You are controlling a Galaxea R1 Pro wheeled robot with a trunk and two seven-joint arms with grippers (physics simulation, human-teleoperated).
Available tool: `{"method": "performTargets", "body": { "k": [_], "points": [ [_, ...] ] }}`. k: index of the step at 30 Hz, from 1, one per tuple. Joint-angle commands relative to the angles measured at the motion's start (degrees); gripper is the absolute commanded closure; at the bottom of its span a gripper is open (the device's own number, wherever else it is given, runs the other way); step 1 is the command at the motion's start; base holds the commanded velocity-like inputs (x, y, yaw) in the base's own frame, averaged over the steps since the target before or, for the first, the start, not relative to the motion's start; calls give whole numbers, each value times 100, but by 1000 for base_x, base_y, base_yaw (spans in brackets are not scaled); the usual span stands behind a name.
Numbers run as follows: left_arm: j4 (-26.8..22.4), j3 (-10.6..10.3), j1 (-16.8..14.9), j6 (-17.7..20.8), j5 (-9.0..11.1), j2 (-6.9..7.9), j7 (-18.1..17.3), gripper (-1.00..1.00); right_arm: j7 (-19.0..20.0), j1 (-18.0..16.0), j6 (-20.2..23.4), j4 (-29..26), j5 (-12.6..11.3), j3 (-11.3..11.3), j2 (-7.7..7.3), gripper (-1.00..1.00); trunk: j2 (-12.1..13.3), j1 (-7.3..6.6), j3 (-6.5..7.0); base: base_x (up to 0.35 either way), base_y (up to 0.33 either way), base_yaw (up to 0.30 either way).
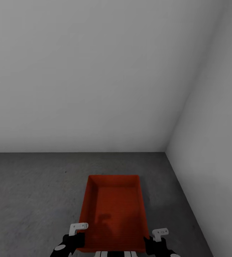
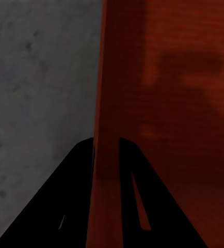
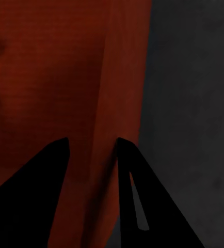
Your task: Move the two storage containers from the living room to the garage. In the garage, place one container on the floor and stack the other container on top of it (either order is fine).
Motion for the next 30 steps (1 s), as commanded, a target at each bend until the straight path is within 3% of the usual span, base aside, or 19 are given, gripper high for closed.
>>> {"method": "performTargets", "body": {
  "k": [1, 19, 20, 21, 30],
  "points": [
    [-24, 39, -3, -130, 64, -13, -37, 100, 62, 1, 341, 147, -62, 34, 3, 100, -1, 0, -4, 0, 0, 0],
    [-24, 48, -3, -121, 72, 15, -37, 100, 66, 1, 341, 147, -70, 26, 3, 100, -1, 0, -4, 0, 0, 0],
    [-24, 48, -3, -120, 73, 14, -37, -100, 68, 0, 341, 147, -70, 25, 3, 100, -1, 0, -4, 0, 0, 0],
    [-24, 48, -3, -118, 73, 12, -37, -100, 69, 0, 341, 147, -71, 27, 3, -100, -1, 0, -4, 0, 0, 0],
    [-24, 48, -3, -129, 78, 12, -37, -100, 71, 1, 341, 147, -71, 25, 3, -100, -1, 0, -4, 0, 0, 0]
  ]
}}
